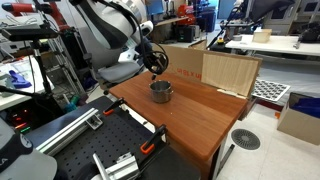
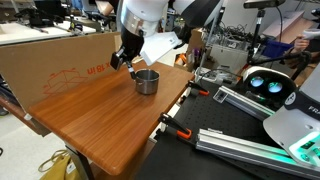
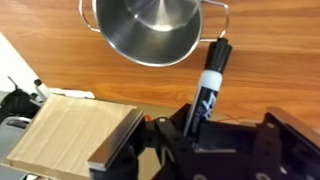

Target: Put the black marker inside the silver pot

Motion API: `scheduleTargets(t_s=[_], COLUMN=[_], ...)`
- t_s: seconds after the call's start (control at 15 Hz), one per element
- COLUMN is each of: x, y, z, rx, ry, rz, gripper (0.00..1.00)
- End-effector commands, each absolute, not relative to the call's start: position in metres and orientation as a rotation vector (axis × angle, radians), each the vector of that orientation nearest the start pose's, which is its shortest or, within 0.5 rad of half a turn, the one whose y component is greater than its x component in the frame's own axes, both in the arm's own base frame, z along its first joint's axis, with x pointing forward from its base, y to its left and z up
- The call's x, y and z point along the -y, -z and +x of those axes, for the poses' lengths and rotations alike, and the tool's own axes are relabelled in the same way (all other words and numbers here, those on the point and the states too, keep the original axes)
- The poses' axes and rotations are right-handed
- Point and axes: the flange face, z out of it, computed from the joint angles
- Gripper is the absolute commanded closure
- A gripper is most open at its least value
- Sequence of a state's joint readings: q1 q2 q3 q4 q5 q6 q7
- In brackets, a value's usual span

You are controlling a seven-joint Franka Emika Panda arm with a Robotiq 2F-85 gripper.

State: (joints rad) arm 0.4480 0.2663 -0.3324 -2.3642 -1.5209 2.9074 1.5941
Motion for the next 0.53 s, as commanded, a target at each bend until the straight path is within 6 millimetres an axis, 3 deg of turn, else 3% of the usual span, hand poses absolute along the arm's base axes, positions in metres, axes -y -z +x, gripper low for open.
scheduleTargets(t_s=[0.0,0.47], x=[-0.105,-0.089], y=[-0.232,-0.232], z=[0.459,0.443], rx=[0.001,-0.057], ry=[0.992,0.985], rz=[-3.217,-3.208], gripper=[1.00,1.00])
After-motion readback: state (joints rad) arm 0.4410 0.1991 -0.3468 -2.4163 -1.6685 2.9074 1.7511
